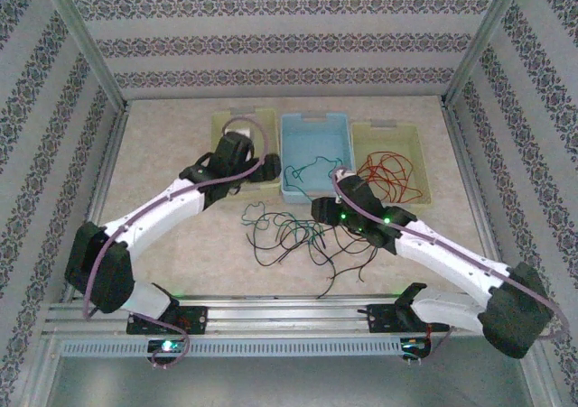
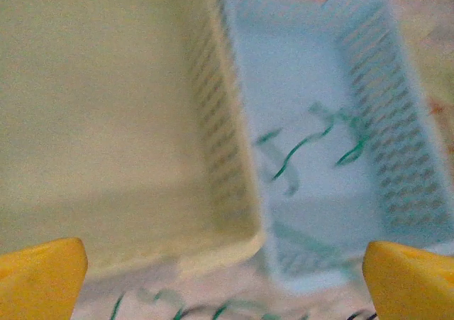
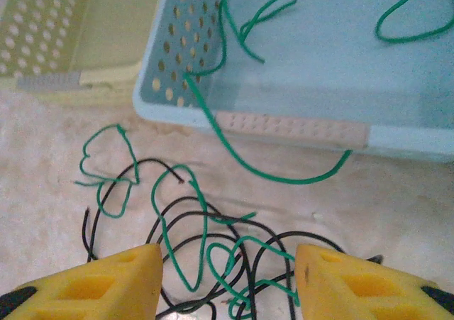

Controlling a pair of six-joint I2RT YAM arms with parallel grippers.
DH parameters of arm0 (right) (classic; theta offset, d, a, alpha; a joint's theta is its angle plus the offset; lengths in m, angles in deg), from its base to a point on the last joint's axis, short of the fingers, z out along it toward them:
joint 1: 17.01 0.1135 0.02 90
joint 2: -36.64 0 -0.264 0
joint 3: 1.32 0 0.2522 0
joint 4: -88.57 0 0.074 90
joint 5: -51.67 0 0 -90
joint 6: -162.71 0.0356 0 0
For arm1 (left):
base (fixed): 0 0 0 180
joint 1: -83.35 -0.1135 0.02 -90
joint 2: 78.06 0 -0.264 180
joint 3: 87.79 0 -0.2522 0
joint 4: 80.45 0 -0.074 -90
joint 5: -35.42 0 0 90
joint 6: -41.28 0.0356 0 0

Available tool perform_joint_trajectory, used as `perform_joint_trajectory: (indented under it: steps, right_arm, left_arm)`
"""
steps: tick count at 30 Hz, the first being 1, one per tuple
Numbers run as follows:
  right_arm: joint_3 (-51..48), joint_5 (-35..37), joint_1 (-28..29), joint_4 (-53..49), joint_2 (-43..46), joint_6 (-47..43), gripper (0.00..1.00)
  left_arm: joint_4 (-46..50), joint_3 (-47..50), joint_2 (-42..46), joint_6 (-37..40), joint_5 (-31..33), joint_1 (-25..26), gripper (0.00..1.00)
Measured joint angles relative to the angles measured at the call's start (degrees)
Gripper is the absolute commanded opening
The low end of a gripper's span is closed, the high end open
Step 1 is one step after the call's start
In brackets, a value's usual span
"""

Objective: Untangle the cables

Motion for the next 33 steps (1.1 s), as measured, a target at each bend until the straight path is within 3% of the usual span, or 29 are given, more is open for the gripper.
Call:
perform_joint_trajectory:
  steps: [7, 26, 33]
  right_arm:
    - [5.1, -3.5, -1.7, -0.4, -9.0, -1.1, 0.52]
    - [10.5, -5.9, -4.0, -1.8, -21.5, -5.0, 0.51]
    - [12.1, -5.8, -2.5, -1.7, -24.3, -5.0, 0.44]
  left_arm:
    - [5.1, 11.6, 5.6, -2.8, 0.7, 0.4, 0.99]
    - [4.8, 11.5, 6.7, -5.7, 0.6, 1.0, 0.99]
    - [4.4, 11.5, 6.6, -6.7, -0.4, 1.2, 0.99]
